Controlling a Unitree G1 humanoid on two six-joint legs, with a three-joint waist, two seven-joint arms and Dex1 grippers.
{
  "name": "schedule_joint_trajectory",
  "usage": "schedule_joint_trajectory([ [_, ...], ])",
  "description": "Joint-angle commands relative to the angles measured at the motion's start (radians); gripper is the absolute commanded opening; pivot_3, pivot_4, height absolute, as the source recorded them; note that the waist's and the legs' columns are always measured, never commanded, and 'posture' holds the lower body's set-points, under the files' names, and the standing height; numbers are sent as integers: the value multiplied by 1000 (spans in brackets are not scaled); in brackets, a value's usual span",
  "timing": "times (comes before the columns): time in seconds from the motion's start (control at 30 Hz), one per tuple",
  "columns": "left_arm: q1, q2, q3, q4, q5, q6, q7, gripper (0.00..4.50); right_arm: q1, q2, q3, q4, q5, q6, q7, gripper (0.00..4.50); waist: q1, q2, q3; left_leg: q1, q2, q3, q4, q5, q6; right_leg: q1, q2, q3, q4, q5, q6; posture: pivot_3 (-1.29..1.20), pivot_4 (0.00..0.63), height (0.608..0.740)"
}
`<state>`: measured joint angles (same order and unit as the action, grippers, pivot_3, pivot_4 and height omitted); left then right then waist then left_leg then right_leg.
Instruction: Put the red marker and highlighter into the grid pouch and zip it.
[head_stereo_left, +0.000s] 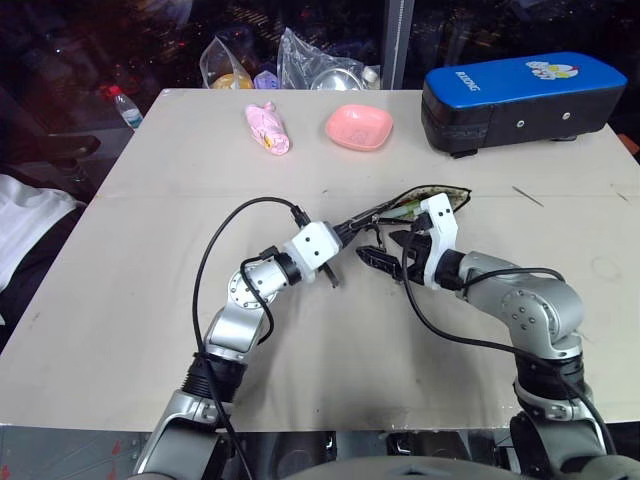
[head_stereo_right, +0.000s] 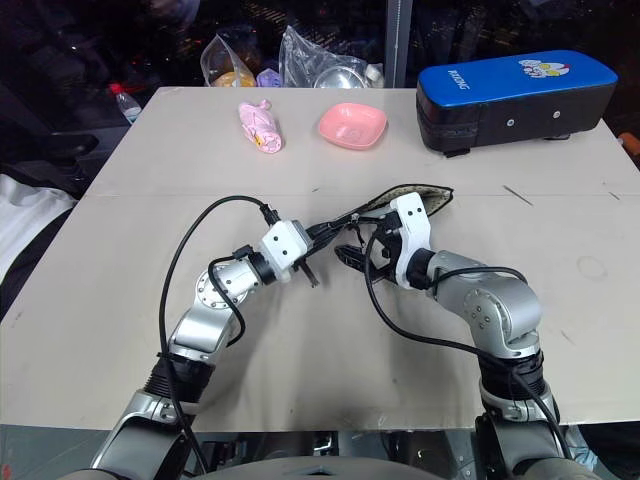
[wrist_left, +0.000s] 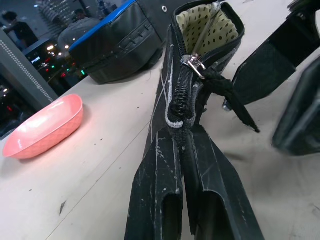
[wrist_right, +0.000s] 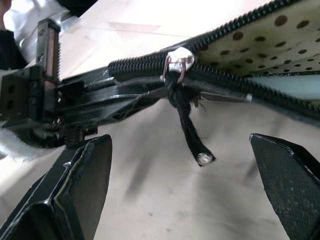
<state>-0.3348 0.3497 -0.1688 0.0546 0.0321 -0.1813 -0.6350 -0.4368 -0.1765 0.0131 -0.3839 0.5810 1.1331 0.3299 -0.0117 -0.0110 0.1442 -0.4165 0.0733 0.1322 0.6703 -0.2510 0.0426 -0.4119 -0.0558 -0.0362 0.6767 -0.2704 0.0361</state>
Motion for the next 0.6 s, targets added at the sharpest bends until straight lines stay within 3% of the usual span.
schedule_joint_trajectory([
  [0.03, 6, -1, -5, -56, 0, -3, 11, 0, -35, 22, -18, -13, 18, -18, -15, 4443, 0, 0, 0, 0, 0, 0, 0, 0, 0, 0, 0, 0, 0, 0, 0, 0, 150, 740],
  [0.13, 15, -2, -11, -62, 9, -7, 13, 0, -50, 58, -47, 5, 36, -15, -35, 3754, -1, 0, 0, 0, 0, 0, 0, 0, 0, 0, 0, 0, 0, 0, 0, 0, 150, 740],
  [0.37, 15, -2, -12, -56, 12, -10, 18, 0, -54, 71, -67, 23, 35, -19, -64, 302, -1, 0, 0, 0, 0, 0, 0, 0, 0, 0, 0, 0, 0, 0, 0, 0, 150, 740],
  [0.4, 14, -2, -12, -55, 12, -10, 18, 0, -53, 70, -68, 24, 35, -20, -66, 78, -1, 0, 0, 0, 0, 0, 0, 0, 0, 0, 0, 0, 0, 0, 0, 0, 150, 740],
  [0.6, 7, 4, -9, -40, 8, -16, 17, 0, -40, 38, -77, 20, 26, -23, -67, 78, -1, 0, 0, 0, 0, 0, 0, 0, 0, 0, 0, 0, 0, 0, 0, 0, 150, 740],
])
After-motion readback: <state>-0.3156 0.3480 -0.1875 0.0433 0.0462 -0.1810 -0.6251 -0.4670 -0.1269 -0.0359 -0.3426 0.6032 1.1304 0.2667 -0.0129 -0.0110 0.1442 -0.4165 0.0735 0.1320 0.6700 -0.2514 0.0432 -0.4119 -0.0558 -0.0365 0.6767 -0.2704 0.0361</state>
